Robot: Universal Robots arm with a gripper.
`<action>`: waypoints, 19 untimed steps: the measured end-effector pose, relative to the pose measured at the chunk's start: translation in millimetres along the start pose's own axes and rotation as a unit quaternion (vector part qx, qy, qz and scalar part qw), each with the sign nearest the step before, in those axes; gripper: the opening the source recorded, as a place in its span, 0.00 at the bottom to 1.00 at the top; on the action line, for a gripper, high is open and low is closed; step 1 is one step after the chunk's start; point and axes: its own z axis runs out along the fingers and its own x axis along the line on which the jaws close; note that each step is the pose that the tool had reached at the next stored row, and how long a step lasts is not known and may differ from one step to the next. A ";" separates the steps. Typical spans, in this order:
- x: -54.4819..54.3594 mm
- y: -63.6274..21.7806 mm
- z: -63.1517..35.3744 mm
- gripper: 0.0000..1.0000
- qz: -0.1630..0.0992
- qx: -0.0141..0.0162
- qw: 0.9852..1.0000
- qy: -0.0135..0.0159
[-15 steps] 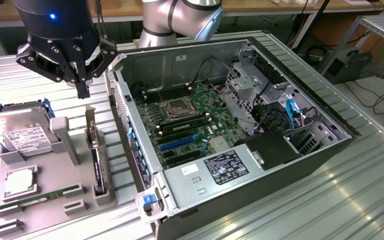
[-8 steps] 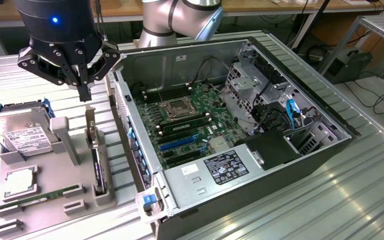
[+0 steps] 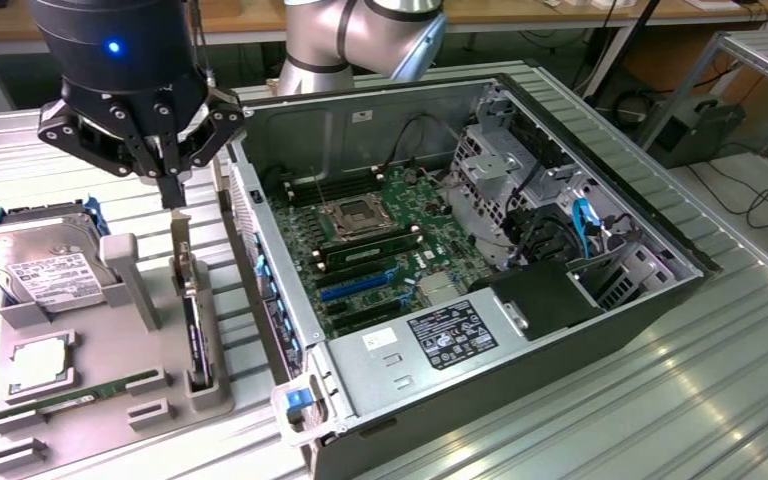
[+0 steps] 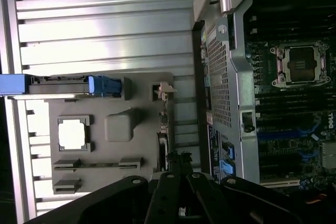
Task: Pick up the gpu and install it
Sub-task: 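Reach for the gpu, then pick up the gpu and move the gpu toward the slot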
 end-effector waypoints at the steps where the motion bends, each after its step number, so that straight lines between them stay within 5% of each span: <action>1: -0.2 -0.8 0.1 0.11 0.000 0.000 1.000 0.000; 5: -2.5 -6.2 0.6 0.11 0.000 0.000 1.000 0.000; 8: -8.4 -53.4 1.2 0.11 0.000 0.000 1.000 0.000; 11: -8.5 -54.8 1.1 0.11 0.000 0.000 1.000 0.000; 12: -8.5 -54.8 1.1 0.42 0.000 0.000 1.000 0.000; 19: -4.1 -55.4 8.6 0.42 0.000 0.000 1.000 0.000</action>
